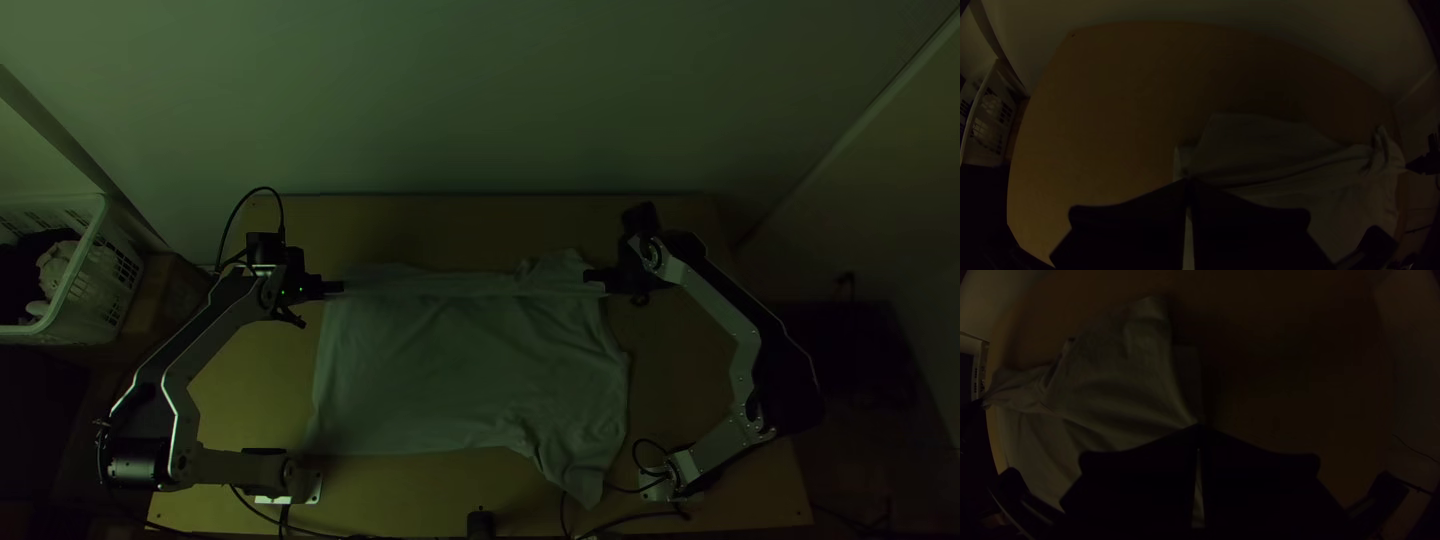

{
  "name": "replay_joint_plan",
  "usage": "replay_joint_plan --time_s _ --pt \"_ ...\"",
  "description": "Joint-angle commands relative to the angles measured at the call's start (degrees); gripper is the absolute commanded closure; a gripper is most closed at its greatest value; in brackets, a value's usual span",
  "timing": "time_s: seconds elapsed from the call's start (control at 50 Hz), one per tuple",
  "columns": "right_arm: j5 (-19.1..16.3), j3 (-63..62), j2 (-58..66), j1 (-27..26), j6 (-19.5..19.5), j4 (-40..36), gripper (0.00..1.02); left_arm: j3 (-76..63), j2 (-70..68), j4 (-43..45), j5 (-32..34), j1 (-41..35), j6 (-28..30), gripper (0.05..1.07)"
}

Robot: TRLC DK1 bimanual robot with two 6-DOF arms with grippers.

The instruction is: Fold the t-shirt

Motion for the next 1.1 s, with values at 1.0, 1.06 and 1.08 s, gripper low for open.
replay_joint_plan --time_s 1.0,1.06,1.08 --pt "8.0 -17.3 -3.9 4.0 -0.5 10.9 0.98 -13.7 1.8 12.3 2.0 6.1 6.6 0.43" --pt "8.6 -17.3 -4.8 4.4 -0.7 10.6 0.98 -12.4 1.9 10.3 5.3 7.1 6.9 0.24" --pt "8.7 -17.3 -5.3 4.5 -0.7 10.6 0.98 -12.0 1.9 10.0 6.5 7.5 6.7 0.19"
